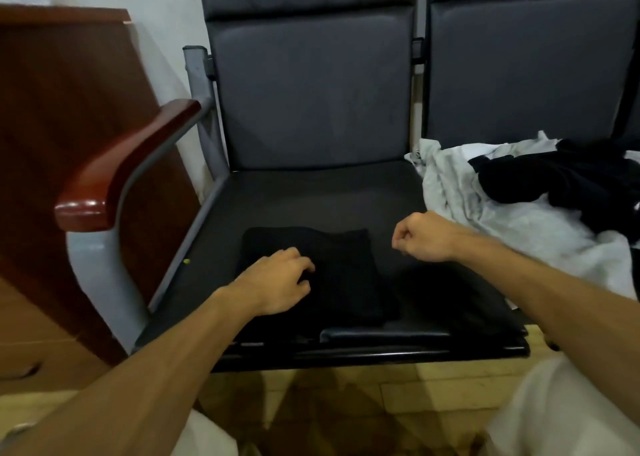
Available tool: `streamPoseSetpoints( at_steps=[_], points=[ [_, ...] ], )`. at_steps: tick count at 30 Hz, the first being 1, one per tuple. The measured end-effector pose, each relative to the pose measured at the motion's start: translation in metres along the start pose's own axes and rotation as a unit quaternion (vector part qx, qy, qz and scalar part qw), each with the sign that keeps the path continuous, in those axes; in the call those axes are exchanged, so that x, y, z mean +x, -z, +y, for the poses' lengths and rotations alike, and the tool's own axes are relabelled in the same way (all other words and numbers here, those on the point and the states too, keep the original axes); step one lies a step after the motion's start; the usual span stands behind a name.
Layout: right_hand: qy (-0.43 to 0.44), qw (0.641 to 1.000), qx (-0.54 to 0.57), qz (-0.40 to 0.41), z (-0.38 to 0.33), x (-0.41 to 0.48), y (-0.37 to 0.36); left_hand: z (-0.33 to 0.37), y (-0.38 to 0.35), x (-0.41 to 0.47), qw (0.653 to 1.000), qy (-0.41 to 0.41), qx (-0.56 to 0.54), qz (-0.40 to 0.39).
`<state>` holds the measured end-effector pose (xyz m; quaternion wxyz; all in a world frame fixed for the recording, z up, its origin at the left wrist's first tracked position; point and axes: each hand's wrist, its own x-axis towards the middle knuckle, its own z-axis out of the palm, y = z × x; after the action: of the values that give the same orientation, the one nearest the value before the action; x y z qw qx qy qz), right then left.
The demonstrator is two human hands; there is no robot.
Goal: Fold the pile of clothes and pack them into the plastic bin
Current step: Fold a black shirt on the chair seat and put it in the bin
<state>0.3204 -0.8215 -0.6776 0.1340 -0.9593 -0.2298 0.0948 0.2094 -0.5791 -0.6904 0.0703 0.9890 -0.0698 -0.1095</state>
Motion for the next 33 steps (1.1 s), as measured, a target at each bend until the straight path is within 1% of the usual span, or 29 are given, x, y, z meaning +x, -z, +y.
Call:
streamPoseSetpoints(
  at_steps=[2,4,5,7,9,11,14,17,19,21,23,25,29,30,33],
  points=[
    [0.007,1.000,-0.001,-0.003,-0.006,0.004,-0.003,0.008,0.002,-0.004,0.993,-0.049,-0.096,0.045],
    [0.000,1.000,0.014,-0.007,-0.010,0.006,-0.006,0.022,0.002,-0.008,0.980,-0.095,-0.172,0.031],
    [-0.007,1.000,0.028,-0.012,-0.011,0.006,-0.007,0.028,0.000,-0.009,0.977,-0.115,-0.178,0.005],
    [-0.021,0.998,0.056,-0.029,-0.011,0.005,-0.008,0.036,-0.005,-0.007,0.979,-0.141,-0.142,-0.036],
    [-0.030,0.995,0.083,-0.047,-0.010,0.004,-0.008,0.038,-0.008,-0.003,0.982,-0.154,-0.103,-0.033],
    [-0.036,0.991,0.113,-0.059,-0.007,0.002,-0.007,0.039,-0.006,0.000,0.981,-0.154,-0.117,-0.021],
    [-0.055,0.979,0.185,-0.073,-0.005,0.002,-0.010,0.039,-0.003,0.003,0.973,-0.131,-0.189,-0.014],
    [-0.081,0.952,0.284,-0.078,-0.009,0.006,-0.017,0.039,-0.001,0.004,0.958,-0.061,-0.276,0.052],
    [-0.094,0.930,0.345,-0.080,-0.013,0.011,-0.023,0.039,0.002,0.005,0.934,0.004,-0.339,0.115],
    [-0.104,0.913,0.383,-0.094,-0.017,0.017,-0.027,0.035,0.004,0.007,0.897,0.053,-0.402,0.176],
    [-0.116,0.900,0.406,-0.111,-0.023,0.024,-0.029,0.030,0.006,0.008,0.862,0.072,-0.457,0.206],
    [-0.123,0.892,0.422,-0.105,-0.029,0.033,-0.033,0.029,0.008,0.008,0.847,0.055,-0.485,0.207],
    [-0.143,0.880,0.451,-0.043,-0.031,0.051,-0.042,0.037,0.009,0.000,0.853,-0.003,-0.489,0.181],
    [-0.135,0.885,0.446,-0.019,-0.028,0.054,-0.043,0.039,0.009,0.000,0.861,-0.014,-0.476,0.178],
    [-0.090,0.904,0.416,0.043,-0.023,0.061,-0.040,0.045,0.005,0.003,0.902,-0.041,-0.393,0.175]
  ],
)
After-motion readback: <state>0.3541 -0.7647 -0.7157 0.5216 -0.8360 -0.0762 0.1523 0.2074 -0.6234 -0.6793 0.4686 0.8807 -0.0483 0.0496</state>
